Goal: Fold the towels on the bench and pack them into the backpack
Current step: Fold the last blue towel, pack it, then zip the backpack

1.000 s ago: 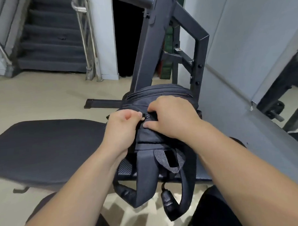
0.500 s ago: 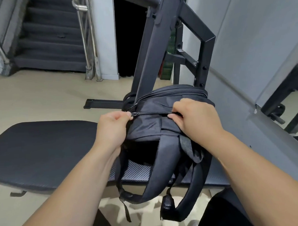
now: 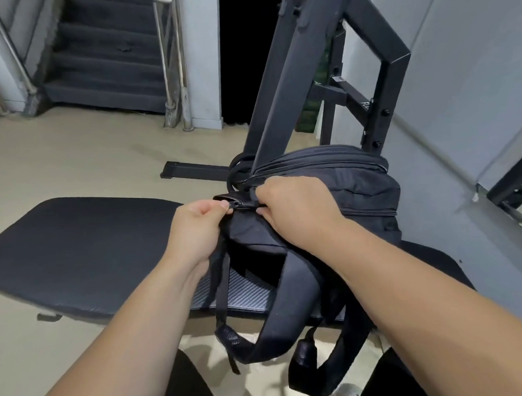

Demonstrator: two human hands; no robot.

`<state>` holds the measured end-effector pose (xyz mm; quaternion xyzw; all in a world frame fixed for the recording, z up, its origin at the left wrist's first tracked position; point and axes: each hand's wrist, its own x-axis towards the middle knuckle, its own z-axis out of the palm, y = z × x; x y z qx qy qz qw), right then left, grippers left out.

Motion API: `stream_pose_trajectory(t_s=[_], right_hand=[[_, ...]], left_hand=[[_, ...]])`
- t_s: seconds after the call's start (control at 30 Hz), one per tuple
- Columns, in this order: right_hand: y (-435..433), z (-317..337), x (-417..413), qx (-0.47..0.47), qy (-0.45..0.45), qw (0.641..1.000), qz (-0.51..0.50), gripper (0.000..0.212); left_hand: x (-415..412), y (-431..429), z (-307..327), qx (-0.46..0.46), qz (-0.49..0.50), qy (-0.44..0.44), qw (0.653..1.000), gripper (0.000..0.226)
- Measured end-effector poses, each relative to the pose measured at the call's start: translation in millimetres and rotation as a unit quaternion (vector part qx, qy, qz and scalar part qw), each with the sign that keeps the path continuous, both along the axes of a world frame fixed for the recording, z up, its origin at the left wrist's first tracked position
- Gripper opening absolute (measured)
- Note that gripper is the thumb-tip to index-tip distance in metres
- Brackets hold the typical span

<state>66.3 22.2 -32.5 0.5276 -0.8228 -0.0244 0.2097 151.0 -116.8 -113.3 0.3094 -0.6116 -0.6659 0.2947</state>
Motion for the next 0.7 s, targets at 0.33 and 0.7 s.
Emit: stream_pose_trajectory(t_s=[0.33, 0.7], right_hand=[[20.6, -31.6, -5.5, -0.083, 0.000, 0.996, 0.024, 0.028], [7.1, -37.0, -7.9, -0.092, -0.025, 0.989, 0.117, 0.024]], left_hand=[[-25.0, -44.4, -51.5, 0.116, 0.074, -0.063, 0.988, 0.016], [-59.2, -64.9, -65.7, 0.113, 0.129, -0.117, 0.978, 0.012]])
